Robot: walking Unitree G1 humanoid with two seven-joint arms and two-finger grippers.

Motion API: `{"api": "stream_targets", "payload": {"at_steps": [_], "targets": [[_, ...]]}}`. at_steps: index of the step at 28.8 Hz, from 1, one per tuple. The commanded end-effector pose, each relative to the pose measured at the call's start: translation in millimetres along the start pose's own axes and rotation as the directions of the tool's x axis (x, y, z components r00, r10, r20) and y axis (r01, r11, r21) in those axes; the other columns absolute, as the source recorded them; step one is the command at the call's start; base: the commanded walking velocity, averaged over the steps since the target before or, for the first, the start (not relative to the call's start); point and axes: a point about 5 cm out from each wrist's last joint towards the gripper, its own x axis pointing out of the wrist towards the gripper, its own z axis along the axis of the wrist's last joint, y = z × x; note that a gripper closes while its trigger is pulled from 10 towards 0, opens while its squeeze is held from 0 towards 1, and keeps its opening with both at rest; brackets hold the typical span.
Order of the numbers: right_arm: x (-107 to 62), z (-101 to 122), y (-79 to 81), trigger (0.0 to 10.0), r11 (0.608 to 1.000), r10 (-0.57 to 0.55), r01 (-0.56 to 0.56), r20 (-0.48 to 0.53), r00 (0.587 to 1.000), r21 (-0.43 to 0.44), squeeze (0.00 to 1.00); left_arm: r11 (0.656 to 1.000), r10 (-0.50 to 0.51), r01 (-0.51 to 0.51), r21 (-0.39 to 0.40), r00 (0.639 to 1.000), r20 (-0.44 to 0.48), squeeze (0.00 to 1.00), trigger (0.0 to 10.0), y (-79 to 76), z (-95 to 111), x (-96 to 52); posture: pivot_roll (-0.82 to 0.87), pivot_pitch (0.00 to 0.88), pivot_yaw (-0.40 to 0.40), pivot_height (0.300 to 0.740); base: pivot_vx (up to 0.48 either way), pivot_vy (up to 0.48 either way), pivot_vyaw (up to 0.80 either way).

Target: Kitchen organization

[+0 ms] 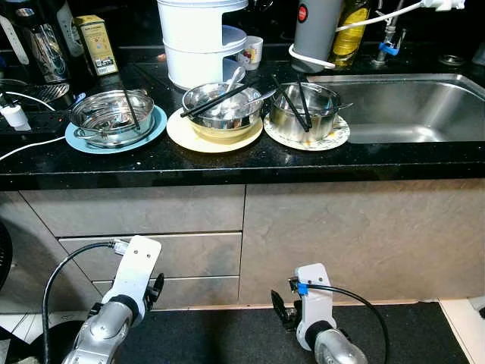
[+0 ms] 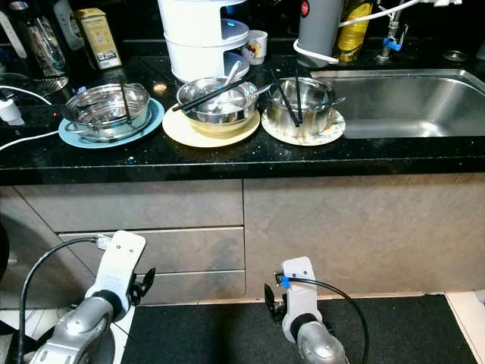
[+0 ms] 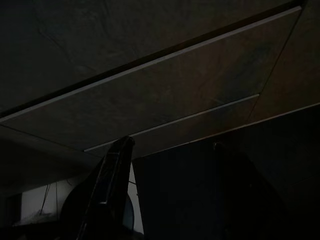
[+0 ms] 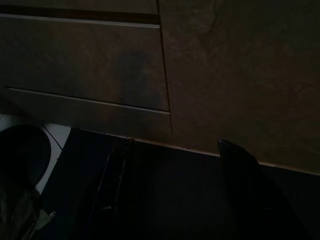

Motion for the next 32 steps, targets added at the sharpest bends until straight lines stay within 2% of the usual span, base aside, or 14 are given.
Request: {"api": "stream_targets", "payload": {"at_steps": [1, 4, 9, 18, 23, 26, 30, 32], "targets": [[-1.8, -4.2, 3.4, 10.0, 1.0, 0.012, -0.012, -0.005, 1.0, 0.004, 0.0, 1.0, 0.004, -0.004, -0.005, 1.0, -0.022, 0.0, 10.0, 0.1, -7.7, -1.4, -0.05, 0.147, -0.011, 0.74, 0.0, 0.48, 0.0], [-2.2, -3.4, 3.4, 10.0, 1.0, 0.014, -0.014, 0.001, 1.0, 0.006, 0.0, 1.0, 0.004, -0.004, -0.006, 1.0, -0.007, 0.0, 10.0, 0.0, -6.5, -1.6, -0.05, 0.145, -0.01, 0.74, 0.0, 0.48, 0.0], [-3.4, -3.0, 3.3, 10.0, 1.0, 0.017, -0.017, 0.009, 1.0, 0.009, 0.0, 1.0, 0.0, 0.0, 0.009, 1.0, 0.029, 0.0, 10.0, 0.3, -2.0, -2.7, -0.05, 0.145, -0.011, 0.74, 0.0, 0.0, 0.0], [-0.9, -11.3, 5.1, 10.0, 1.0, 0.021, -0.021, -0.009, 1.0, 0.013, 0.0, 0.996, -0.019, 0.013, 0.091, 0.998, 0.065, 0.0, 10.0, -7.9, 1.9, -1.0, -0.04, 0.151, -0.017, 0.74, 0.0, 0.0, 0.0], [0.1, -19.2, 4.1, 10.0, 0.999, 0.026, -0.025, -0.035, 0.999, 0.02, 0.0, 0.997, -0.08, 0.08, 0.021, 0.997, -0.012, 0.0, 10.0, -22.0, -10.8, 1.0, -0.04, 0.151, -0.02, 0.74, 0.0, 0.0, 0.0], [1.9, -24.9, 2.3, 10.0, 1.0, 0.013, -0.012, -0.059, 0.998, 0.011, 0.0, 0.995, -0.092, 0.092, 0.022, 0.995, -0.024, 0.0, 10.0, -27.2, -16.6, -0.1, -0.04, 0.149, -0.02, 0.74, 0.0, 0.0, 0.0], [3.0, -27.4, 1.7, 10.0, 1.0, 0.008, -0.007, -0.068, 0.998, 0.012, 0.0, 0.997, -0.08, 0.08, 0.012, 0.997, -0.021, 0.0, 10.0, -28.8, -18.8, -1.2, -0.04, 0.149, -0.02, 0.74, 0.0, 0.0, 0.0], [3.8, -29.7, 2.5, 10.0, 1.0, 0.014, -0.013, -0.077, 0.997, 0.006, 0.0, 0.999, -0.04, 0.039, -0.004, 0.999, -0.022, 0.0, 10.0, -23.9, -21.8, -1.6, -0.04, 0.151, -0.029, 0.74, 0.0, 0.0, 0.0]]}}
